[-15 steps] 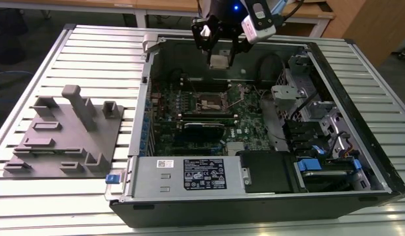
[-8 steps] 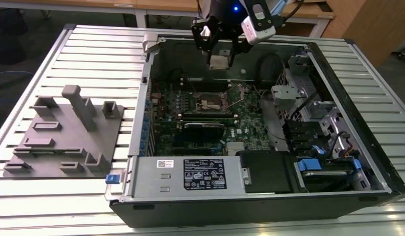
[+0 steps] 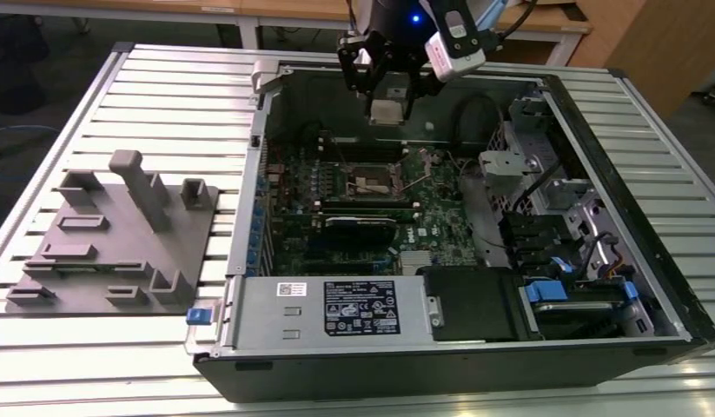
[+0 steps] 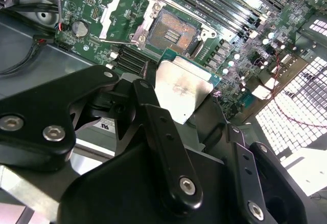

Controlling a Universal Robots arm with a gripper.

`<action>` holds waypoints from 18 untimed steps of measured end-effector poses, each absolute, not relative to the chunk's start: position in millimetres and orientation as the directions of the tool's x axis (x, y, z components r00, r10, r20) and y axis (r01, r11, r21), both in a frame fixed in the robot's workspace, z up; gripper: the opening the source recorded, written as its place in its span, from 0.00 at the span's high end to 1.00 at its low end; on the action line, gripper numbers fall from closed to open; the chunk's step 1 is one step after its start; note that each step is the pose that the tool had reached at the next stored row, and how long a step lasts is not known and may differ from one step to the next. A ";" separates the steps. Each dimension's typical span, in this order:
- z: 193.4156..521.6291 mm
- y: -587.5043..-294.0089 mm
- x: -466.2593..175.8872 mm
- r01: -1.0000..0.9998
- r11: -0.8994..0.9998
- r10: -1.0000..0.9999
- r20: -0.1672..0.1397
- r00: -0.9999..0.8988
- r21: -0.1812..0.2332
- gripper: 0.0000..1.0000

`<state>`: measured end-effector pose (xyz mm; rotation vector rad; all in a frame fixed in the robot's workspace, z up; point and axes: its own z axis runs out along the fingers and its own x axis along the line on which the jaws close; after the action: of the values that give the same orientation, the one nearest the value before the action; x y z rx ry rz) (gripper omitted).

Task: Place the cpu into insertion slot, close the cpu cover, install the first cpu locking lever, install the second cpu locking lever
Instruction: 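Place the cpu into insertion slot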

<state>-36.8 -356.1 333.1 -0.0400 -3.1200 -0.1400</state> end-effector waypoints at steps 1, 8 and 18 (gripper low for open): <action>332.8 -356.1 -36.7 0.026 0.996 0.025 0.019 -1.000 0.090 0.46; 329.0 -356.1 -36.8 0.026 0.996 0.025 0.019 -1.000 0.089 0.46; 316.6 -356.1 -36.8 0.026 0.996 0.025 0.019 -1.000 0.089 0.46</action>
<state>-36.8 -356.1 316.6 -0.0399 -3.1200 -0.1399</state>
